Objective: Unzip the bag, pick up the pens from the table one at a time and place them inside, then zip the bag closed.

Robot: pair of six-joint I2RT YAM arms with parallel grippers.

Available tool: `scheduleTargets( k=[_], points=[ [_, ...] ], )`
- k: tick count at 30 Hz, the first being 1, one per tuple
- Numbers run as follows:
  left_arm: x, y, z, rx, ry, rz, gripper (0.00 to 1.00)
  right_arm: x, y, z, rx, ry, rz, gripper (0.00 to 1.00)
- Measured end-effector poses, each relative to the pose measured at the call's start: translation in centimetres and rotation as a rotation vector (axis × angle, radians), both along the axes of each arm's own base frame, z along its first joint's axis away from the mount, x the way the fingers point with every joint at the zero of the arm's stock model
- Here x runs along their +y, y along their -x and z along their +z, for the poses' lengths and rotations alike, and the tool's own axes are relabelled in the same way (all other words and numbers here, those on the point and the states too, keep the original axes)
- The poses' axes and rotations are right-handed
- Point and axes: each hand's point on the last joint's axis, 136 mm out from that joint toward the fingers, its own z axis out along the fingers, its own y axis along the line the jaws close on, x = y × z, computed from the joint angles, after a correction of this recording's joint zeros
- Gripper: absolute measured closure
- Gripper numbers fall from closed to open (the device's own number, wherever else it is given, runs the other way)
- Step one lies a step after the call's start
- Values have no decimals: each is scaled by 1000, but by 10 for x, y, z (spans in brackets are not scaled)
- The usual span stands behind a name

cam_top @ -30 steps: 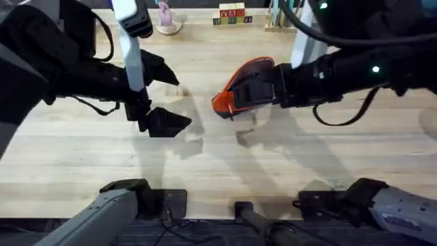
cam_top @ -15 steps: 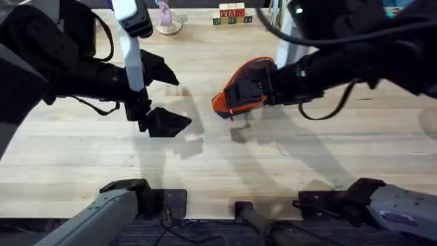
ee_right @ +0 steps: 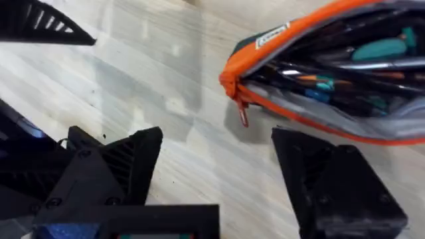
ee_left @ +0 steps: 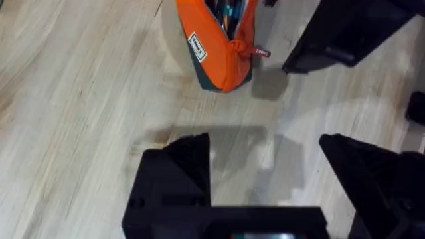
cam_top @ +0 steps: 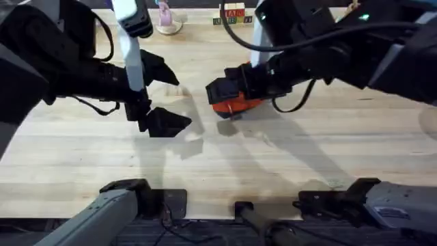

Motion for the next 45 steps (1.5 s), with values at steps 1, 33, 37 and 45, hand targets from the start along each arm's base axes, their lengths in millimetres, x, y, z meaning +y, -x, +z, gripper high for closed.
scheduleTargets(
  k=[1, 33, 37, 45],
  points=[
    [0, 0, 0, 0, 0, 0, 8, 2, 0, -1, -1, -1, 5, 4],
    [0, 0, 0, 0, 0, 0, 7, 16, -24, -53, -110, 213, -161, 109],
    [0, 0, 0, 0, 0, 0, 7, 12, -28, -54, -112, 223, -204, 277],
    [0, 0, 0, 0, 0, 0, 8, 13, -27, -54, -109, 217, -230, 597]
  ],
)
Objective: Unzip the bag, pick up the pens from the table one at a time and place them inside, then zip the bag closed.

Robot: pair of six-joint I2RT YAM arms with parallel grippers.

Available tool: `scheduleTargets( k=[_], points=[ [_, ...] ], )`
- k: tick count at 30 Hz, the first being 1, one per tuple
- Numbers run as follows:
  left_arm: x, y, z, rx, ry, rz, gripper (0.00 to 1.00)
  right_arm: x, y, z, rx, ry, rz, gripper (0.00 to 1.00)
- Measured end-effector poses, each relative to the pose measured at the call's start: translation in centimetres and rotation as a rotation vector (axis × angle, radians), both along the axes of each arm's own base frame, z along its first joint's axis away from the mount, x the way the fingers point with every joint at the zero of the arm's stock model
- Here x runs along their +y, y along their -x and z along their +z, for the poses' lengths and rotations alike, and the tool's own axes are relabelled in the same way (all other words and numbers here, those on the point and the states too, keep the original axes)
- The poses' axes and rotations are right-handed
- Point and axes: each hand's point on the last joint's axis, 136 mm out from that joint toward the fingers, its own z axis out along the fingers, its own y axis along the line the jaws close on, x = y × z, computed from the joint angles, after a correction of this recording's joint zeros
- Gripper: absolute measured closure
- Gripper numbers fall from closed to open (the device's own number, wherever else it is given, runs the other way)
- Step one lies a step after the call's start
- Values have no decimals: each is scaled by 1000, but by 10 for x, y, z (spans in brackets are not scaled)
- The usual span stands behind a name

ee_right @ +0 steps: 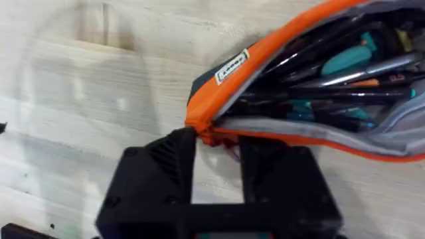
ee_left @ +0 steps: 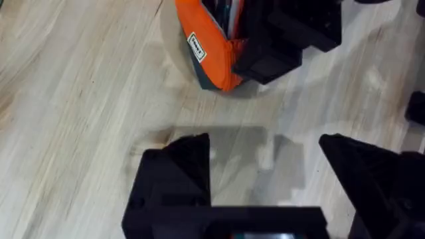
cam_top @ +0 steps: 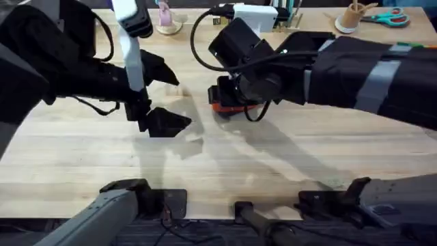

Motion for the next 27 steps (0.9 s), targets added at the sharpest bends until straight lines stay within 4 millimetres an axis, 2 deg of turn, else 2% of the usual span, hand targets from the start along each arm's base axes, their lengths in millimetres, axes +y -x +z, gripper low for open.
scheduleTargets(
  k=[3, 6, 7, 27],
  points=[
    [0, 0, 0, 0, 0, 0, 7, 1, 0, 0, 0, -6, -2, 741],
    [0, 0, 0, 0, 0, 0, 7, 4, 1, 1, 2, -13, 0, 936],
    [0, 0, 0, 0, 0, 0, 7, 4, 2, 1, 3, -15, 0, 957],
    [0, 0, 0, 0, 0, 0, 8, 3, 3, 1, 5, -9, 5, 968]
  ],
)
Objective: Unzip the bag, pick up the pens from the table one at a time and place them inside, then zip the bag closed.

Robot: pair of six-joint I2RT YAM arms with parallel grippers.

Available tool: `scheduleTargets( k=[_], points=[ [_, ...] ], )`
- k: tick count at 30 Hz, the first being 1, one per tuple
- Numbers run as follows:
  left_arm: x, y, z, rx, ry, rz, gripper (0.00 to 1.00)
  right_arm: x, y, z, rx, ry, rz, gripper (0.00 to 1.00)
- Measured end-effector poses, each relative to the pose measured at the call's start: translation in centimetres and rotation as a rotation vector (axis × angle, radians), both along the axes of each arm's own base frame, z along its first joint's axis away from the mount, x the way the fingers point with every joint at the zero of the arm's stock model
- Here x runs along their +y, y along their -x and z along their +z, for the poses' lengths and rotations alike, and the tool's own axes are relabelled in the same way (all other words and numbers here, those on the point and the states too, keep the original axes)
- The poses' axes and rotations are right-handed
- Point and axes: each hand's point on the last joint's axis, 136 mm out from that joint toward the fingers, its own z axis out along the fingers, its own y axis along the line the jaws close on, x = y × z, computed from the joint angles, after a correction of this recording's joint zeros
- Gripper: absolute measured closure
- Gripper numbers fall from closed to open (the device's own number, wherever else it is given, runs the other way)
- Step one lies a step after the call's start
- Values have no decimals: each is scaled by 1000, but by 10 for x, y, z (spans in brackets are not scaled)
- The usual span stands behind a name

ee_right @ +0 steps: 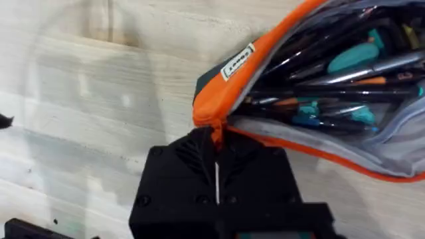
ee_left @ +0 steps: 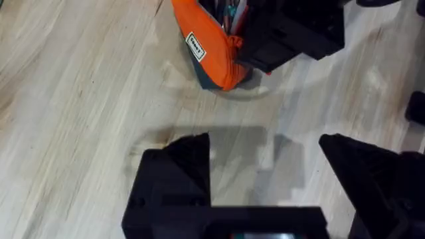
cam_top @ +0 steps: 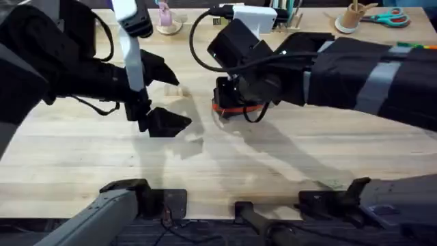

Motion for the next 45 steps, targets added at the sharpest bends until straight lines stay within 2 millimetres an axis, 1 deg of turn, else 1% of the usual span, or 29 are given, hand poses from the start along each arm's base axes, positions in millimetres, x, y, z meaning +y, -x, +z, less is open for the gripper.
scheduleTargets(
  k=[4, 11, 15, 33, 45],
  points=[
    [0, 0, 0, 0, 0, 0, 8, -1, 1, 7, -12, -4, 13, 969],
    [0, 0, 0, 0, 0, 0, 7, -5, 3, 38, -75, -49, 36, 970],
    [0, 0, 0, 0, 0, 0, 7, -6, 3, 45, -92, -57, 43, 970],
    [0, 0, 0, -1, -2, 1, 7, -9, 3, 45, -93, -54, 44, 970],
    [1, -7, 2, -33, -3, 0, 7, -10, 2, 45, -93, -54, 40, 970]
  ],
)
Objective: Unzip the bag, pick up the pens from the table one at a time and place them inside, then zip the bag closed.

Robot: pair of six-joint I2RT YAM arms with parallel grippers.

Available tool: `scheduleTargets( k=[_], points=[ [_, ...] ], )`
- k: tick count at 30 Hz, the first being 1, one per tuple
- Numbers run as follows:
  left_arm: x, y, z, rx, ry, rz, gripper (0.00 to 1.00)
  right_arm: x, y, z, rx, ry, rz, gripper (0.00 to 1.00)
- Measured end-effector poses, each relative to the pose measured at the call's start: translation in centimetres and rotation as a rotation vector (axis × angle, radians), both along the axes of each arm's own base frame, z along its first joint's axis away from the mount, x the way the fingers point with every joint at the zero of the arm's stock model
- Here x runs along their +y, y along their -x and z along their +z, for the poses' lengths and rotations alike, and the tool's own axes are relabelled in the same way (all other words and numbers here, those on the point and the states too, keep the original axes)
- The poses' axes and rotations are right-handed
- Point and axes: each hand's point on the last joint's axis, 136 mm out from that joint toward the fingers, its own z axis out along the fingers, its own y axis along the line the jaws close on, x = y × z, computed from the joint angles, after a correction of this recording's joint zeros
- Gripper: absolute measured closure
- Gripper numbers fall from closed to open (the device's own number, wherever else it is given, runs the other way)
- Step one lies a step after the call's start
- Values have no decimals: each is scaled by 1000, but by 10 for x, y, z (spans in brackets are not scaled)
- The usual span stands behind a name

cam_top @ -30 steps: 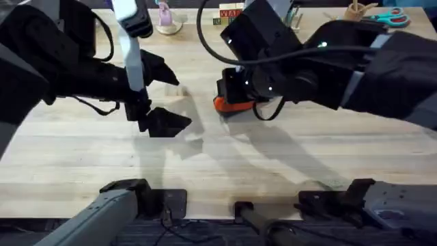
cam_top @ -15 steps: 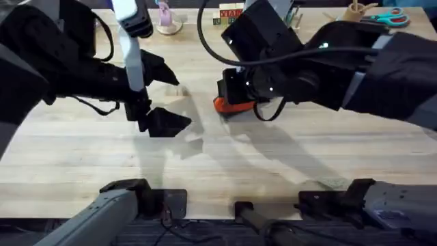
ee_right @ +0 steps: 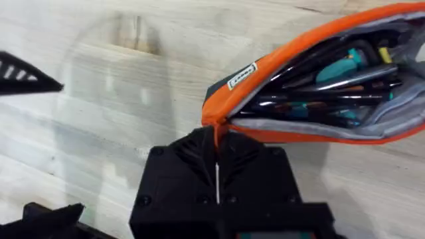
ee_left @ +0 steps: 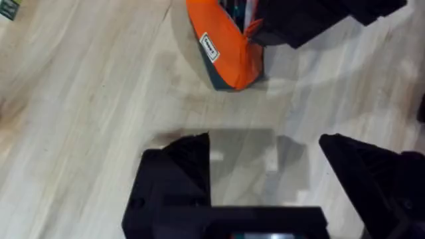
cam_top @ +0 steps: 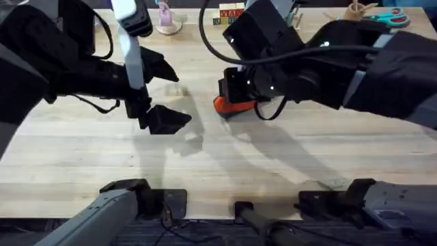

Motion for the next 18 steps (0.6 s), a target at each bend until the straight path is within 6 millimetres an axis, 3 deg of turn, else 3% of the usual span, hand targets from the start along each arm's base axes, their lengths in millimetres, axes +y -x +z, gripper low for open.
scheduleTargets(
  k=[13, 18],
  points=[
    [0, -11, 4, -55, 2, -2, 6, 0, 0, 0, 0, 0, 0, 971],
    [-3, -14, -4, -4, 37, -9, 6, 0, 0, 0, 0, 0, -1, 971]
  ],
)
